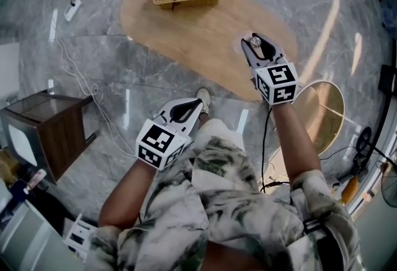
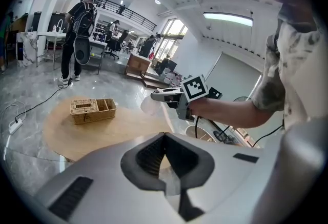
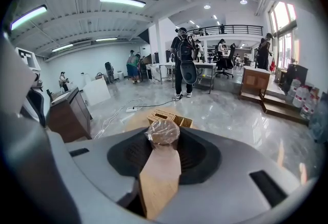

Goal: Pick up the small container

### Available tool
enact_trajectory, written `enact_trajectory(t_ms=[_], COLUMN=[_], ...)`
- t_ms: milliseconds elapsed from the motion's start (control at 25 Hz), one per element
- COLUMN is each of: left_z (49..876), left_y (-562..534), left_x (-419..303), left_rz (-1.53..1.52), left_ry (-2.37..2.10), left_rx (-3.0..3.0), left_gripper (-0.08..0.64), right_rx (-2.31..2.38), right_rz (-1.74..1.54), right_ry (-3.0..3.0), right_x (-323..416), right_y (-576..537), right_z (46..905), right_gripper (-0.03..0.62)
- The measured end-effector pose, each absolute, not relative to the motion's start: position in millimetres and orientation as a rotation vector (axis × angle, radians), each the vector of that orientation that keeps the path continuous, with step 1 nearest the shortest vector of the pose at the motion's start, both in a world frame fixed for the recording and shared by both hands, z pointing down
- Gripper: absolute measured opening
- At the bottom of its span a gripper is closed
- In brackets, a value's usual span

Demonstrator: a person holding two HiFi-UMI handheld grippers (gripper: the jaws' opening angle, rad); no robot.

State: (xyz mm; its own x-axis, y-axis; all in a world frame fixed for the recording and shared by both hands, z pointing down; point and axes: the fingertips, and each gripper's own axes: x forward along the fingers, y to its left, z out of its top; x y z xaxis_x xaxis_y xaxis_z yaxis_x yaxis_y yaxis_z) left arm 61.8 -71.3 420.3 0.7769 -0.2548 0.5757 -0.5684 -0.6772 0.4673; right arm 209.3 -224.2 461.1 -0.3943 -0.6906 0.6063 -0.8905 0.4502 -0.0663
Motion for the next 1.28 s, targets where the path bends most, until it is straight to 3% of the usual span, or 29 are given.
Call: enact_trajectory(t_ms=[1280], left_z=[425], left_y=[-66], left_x=[61], left_rz=[0.646], left_ry=[-0.613], left_rx=[2.305], left_gripper=[0.023], right_rx=[1.314], right_rz=[0.523], right_ry=[-2.178], right_x=[218], right_y=[-221], right_z=[468], right_gripper=[0.153])
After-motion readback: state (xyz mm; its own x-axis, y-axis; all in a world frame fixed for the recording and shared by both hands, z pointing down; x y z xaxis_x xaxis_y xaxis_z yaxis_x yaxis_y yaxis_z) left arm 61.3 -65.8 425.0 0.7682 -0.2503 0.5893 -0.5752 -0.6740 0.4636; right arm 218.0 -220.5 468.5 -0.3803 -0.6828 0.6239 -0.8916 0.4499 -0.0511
